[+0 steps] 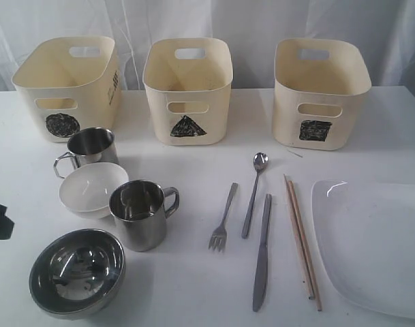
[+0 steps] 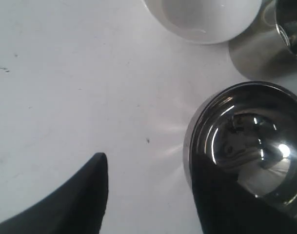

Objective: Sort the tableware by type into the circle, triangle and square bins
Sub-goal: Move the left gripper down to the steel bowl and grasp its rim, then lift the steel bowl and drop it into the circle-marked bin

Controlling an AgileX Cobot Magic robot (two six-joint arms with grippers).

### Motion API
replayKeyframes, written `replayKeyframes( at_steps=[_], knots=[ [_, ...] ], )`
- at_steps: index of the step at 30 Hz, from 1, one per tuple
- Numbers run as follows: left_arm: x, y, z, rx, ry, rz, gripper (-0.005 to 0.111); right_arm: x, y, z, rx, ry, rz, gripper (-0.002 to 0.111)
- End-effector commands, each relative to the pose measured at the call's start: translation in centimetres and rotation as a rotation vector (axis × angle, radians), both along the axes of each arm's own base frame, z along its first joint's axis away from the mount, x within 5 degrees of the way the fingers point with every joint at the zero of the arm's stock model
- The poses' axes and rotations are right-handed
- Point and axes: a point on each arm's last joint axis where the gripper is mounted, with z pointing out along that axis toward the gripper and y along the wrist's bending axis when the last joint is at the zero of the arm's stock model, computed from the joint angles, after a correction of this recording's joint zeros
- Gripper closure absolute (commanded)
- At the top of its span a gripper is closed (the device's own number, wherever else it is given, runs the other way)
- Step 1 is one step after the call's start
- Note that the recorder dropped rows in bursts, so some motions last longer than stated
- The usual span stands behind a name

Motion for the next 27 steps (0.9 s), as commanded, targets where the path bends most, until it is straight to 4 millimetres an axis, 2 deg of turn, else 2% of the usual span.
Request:
replayKeyframes(
  at_steps=[1, 13, 19, 25, 27],
  knots=[
    [1.5, -1.0, -0.9, -0.083, -0.011, -0.047, 0.05, 0.0, 0.0, -0.2, 0.002, -0.001, -0.005, 0.108],
    [2.4, -3.0, -3.1, -0.07, 0.047, -0.162, 0.05, 0.0, 0.0, -0.2, 0.002, -0.001, -0.005, 0.108],
    [2.8, -3.4, -4.1, -0.049, 0.066, -0.195, 0.05, 0.0, 0.0, -0.2, 0.002, -0.001, -0.005, 0.108],
    [3.5, -3.8, -6.1, -0.066, 0.139, -0.204, 0.05, 0.0, 0.0, -0.2, 0.02, 0.001, -0.01, 0.108],
    [3.7, -3.9, -6.8, -0.071, 0.166, -0.204, 0.054, 0.0, 0.0, -0.2, 0.02, 0.001, -0.01, 0.108]
  ],
)
